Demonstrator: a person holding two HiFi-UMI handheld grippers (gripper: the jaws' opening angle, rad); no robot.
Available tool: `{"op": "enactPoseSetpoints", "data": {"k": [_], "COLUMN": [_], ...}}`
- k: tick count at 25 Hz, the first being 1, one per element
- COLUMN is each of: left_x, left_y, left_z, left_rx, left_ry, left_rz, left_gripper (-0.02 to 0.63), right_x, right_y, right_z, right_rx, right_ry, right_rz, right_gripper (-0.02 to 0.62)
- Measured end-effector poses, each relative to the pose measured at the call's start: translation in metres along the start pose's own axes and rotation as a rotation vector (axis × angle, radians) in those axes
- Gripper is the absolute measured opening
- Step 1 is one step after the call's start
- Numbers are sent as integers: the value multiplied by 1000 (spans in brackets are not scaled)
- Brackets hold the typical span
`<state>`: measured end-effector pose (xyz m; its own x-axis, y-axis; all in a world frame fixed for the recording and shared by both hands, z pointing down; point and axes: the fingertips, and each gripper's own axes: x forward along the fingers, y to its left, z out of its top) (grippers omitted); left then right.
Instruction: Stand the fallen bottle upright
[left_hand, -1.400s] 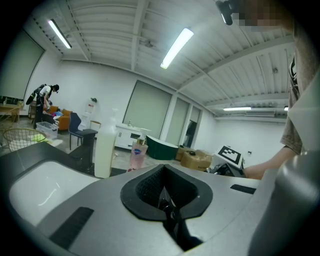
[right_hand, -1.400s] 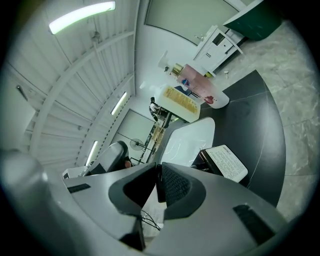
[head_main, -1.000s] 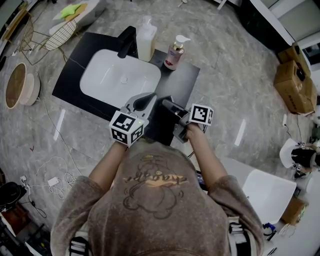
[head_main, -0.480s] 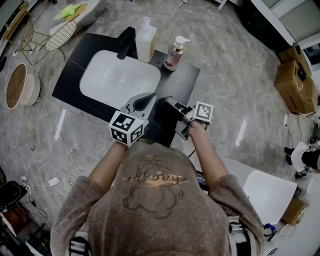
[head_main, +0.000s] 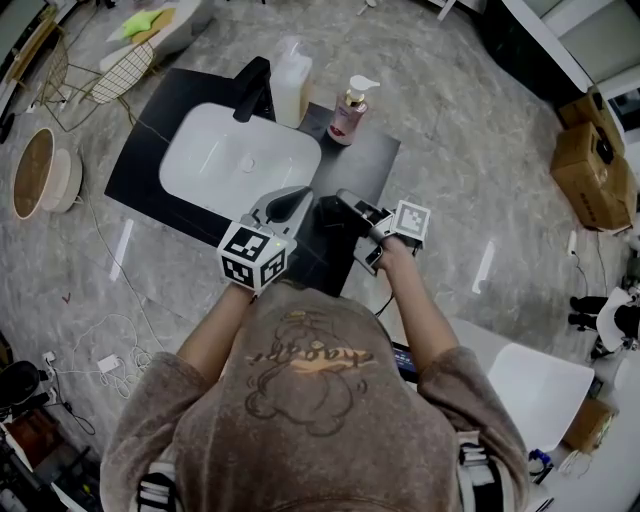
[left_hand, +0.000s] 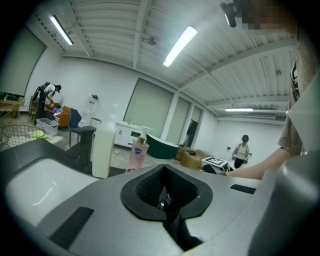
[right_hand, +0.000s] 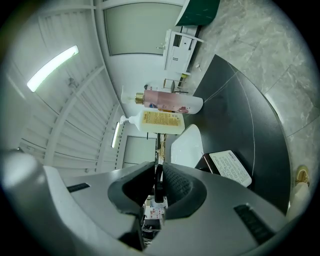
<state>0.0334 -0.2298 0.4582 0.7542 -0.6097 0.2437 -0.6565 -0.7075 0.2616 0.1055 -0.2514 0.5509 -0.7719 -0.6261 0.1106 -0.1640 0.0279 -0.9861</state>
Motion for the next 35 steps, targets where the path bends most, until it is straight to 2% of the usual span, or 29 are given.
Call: {"op": "enactPoseSetpoints", "data": {"k": [6,12,15,21,24,30,35], "left_x": [0,-2,-3,-3,-4,-6,-9], "left_y": [0,0,0,-2,-3,-10,-18], "left_z": [0,0,1,8,15,23,28], "left_rx": [-5,-8,-9,7,19,25,71], "left_ry": [4,4,1,-3,-12,-24,-26], "left_rz": [0,-4,-9,-28,-37,-66,-85], "left_gripper": [18,18,18,18,18,18,18], "right_x": [0,0,-2,-13,-22,-48,-74], "right_y": [-1,-1,-1,15,40,86,107], "right_z": [6,10,12,28,38,20,0], "right_rx": [-72,-223,-283,-412,-544,-968,-1148], "right_ry": [6,17,20,-27,-56,1,-9], "right_rz": [-12,-37,-97,-177,-171,-207,-223], "right_gripper": [60,78,113,124,123,99,87]}}
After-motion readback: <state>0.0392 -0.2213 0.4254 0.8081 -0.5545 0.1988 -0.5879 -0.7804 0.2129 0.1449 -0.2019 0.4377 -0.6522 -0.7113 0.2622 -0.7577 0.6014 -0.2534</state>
